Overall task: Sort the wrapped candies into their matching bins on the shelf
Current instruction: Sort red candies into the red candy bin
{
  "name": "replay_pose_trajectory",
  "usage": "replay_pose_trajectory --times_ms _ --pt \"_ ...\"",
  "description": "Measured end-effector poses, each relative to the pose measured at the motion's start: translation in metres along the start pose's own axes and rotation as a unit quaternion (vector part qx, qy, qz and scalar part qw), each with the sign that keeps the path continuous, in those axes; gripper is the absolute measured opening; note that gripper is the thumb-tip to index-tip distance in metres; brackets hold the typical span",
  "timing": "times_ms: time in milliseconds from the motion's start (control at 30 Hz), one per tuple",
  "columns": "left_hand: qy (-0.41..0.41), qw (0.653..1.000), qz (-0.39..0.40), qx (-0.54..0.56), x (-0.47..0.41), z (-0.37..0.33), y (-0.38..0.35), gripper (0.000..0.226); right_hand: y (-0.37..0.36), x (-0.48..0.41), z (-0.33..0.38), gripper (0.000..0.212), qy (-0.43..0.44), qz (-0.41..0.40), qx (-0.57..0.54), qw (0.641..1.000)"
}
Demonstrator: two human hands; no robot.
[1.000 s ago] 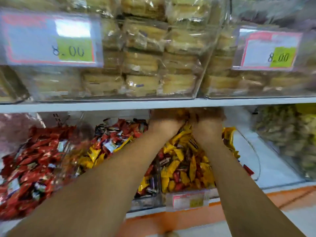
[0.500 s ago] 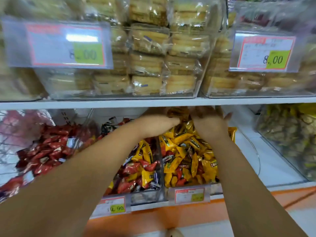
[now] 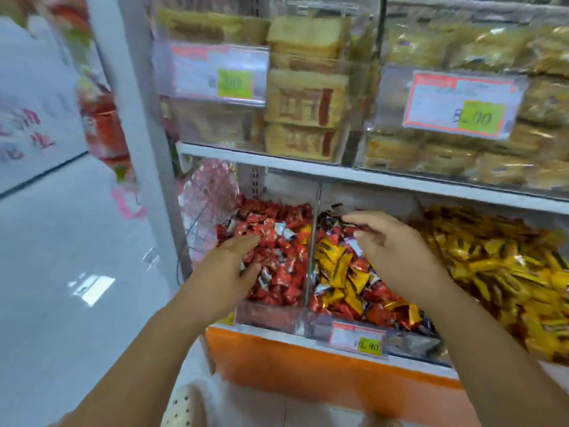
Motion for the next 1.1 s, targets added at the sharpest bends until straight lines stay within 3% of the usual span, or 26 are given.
replay_pose_trajectory --times_ms 133,267,400,500,733,933,1000,1100 --pt "0.0 0.999 0.026 0.019 0.009 0.024 -0.006 0.055 -0.045 -0.025 0.031 0.032 0.024 0.073 -0.023 0.997" --pt "0.005 0.999 0.036 0.005 0.007 0.044 -0.006 0.062 -0.077 -0.062 0.047 0.032 0.043 0.209 0.08 0.974" --pt "0.021 0.999 0.034 0.002 0.002 0.057 0.002 0.06 -0.118 -0.101 0.051 0.03 0.035 0.37 0.244 0.896" --pt "0.032 0.999 0.017 -0.011 -0.004 0.062 0.0 0.054 -0.147 -0.113 0.045 0.038 0.05 0.404 0.367 0.836" --pt "0.074 0.996 0.044 -0.011 -0.024 0.069 -0.015 0.053 -0.129 -0.117 0.042 0.04 0.031 0.351 0.283 0.892" --pt "0.082 0.996 0.042 -0.02 -0.029 0.067 -0.019 0.051 -0.101 -0.117 0.052 0.023 0.027 0.305 0.219 0.927" --pt "0.069 0.996 0.045 -0.023 -0.028 0.066 -0.019 0.048 -0.099 -0.111 0.054 0.02 0.037 0.319 0.222 0.921" --pt "0.058 0.996 0.065 -0.028 -0.028 0.067 -0.02 0.043 -0.108 -0.092 0.06 0.021 0.053 0.423 0.233 0.874"
Point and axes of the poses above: each hand's wrist, its own x-axis away from the middle knuckle, its own y-axis out of the back of the hand, z = x × y, the point moved 4 cm from there along -x, towards the middle knuckle, and after that the axes turned 1 degree about x, right-handed, at the moved point
